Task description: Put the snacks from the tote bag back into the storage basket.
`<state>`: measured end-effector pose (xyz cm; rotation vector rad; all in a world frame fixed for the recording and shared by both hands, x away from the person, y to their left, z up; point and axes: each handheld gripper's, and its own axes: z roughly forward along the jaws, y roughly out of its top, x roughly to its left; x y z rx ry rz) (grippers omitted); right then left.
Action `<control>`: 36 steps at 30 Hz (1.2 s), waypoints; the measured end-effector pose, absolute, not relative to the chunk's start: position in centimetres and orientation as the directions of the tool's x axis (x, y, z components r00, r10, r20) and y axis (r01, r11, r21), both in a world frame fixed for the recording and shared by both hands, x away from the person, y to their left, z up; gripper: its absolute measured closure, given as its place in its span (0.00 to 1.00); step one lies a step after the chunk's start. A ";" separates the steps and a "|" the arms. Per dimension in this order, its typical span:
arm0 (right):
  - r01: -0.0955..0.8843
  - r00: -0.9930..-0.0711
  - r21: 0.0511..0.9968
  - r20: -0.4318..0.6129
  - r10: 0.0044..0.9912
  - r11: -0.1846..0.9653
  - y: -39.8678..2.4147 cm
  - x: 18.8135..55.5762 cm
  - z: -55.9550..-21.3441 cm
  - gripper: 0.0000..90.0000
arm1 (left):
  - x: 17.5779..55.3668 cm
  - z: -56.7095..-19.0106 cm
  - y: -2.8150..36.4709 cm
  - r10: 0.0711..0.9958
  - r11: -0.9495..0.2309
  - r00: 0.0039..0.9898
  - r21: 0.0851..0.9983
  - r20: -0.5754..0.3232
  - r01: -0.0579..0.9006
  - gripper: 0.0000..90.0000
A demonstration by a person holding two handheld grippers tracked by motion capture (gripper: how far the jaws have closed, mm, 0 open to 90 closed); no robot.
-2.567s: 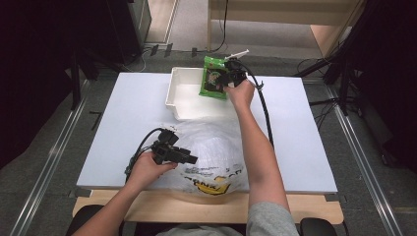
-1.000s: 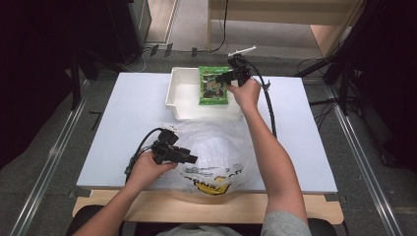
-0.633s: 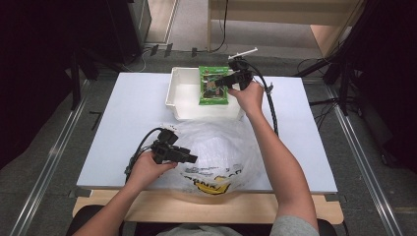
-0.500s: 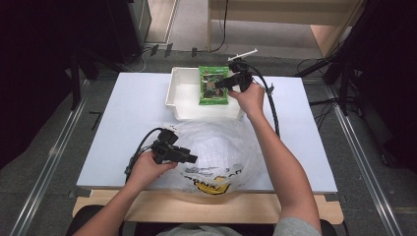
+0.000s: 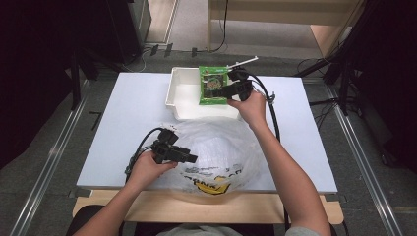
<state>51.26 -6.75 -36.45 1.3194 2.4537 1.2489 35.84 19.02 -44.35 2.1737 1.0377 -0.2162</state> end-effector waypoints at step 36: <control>0.583 -0.747 0.706 0.273 0.606 0.401 -8.3 41.3 -38.6 0.54 | 35.8 -44.1 19.2 0.618 -0.421 0.663 0.535 -0.422 0.733 0.52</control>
